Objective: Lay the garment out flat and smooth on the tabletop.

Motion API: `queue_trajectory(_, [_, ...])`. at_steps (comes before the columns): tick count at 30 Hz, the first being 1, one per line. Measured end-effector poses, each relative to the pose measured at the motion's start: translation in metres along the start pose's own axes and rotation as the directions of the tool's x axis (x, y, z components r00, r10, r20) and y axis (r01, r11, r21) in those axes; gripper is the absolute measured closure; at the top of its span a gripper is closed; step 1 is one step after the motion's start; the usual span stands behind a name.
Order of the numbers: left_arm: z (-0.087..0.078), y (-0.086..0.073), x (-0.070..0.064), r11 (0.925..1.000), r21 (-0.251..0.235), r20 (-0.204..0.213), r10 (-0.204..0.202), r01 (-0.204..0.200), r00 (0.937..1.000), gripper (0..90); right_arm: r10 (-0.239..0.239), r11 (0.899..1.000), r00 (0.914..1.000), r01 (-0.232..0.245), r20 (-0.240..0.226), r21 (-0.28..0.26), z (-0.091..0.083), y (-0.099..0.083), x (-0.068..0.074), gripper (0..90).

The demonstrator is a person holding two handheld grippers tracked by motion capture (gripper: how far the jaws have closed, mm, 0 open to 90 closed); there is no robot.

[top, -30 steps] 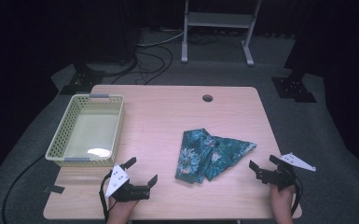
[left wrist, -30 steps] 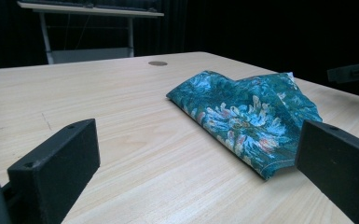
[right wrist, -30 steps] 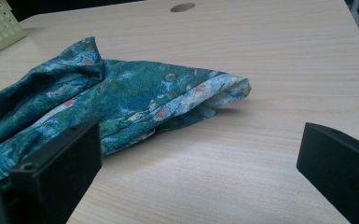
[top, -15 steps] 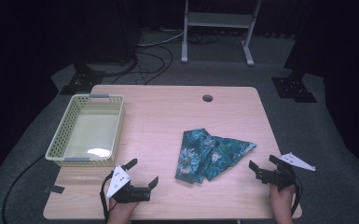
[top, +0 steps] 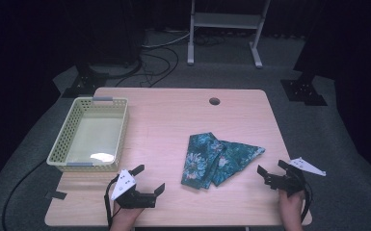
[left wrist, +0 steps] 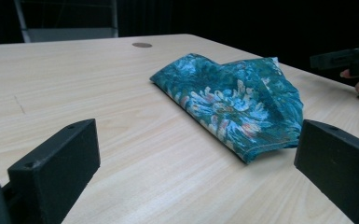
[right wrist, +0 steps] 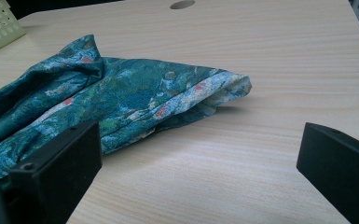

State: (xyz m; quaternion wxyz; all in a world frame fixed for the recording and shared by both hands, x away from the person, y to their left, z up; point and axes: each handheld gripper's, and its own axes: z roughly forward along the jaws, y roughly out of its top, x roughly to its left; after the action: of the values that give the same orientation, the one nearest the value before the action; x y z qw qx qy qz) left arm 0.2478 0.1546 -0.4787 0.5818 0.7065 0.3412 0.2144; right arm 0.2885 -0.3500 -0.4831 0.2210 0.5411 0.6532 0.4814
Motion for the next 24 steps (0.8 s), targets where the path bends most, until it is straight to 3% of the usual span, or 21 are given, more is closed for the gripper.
queue_trajectory(5, [-0.002, 0.004, 0.0, 0.9997, 0.005, 0.016, -0.022, 0.022, 0.9996, 0.0, 0.01, 1.0, 0.9999, -0.01, -0.003, -0.002, 0.0, 0.0, -0.001, 0.0])
queue_trajectory(14, [0.002, 0.015, -0.005, 0.9999, 0.008, 0.039, -0.009, 0.009, 0.9992, 0.0, 0.024, 1.0, 0.9997, -0.024, -0.007, 0.005, 0.0, 0.0, -0.001, 0.0])
queue_trajectory(17, [0.006, 0.022, -0.005, 0.9995, 0.005, 0.058, -0.032, 0.032, 0.9978, 0.0, 0.022, 1.0, 0.9998, -0.022, -0.003, 0.004, 0.0, 0.0, -0.001, 0.0])
queue_trajectory(21, [0.013, 0.034, -0.01, 0.9999, 0.008, 0.085, -0.014, 0.013, 0.9963, 0.0, 0.021, 1.0, 0.9998, -0.021, -0.004, 0.006, 0.0, 0.0, -0.001, 0.0])
queue_trajectory(22, [0.017, 0.04, -0.012, 0.9999, 0.011, 0.092, 0.01, -0.011, 0.9957, 0.0, 0.022, 1.0, 0.9997, -0.022, -0.005, 0.004, 0.0, 0.0, -0.001, 0.0])
queue_trajectory(24, [0.021, 0.045, -0.011, 0.9999, 0.01, 0.088, 0.013, -0.014, 0.9961, 0.0, 0.023, 1.0, 0.9997, -0.023, -0.005, 0.002, -0.001, 0.0, -0.001, 0.0])
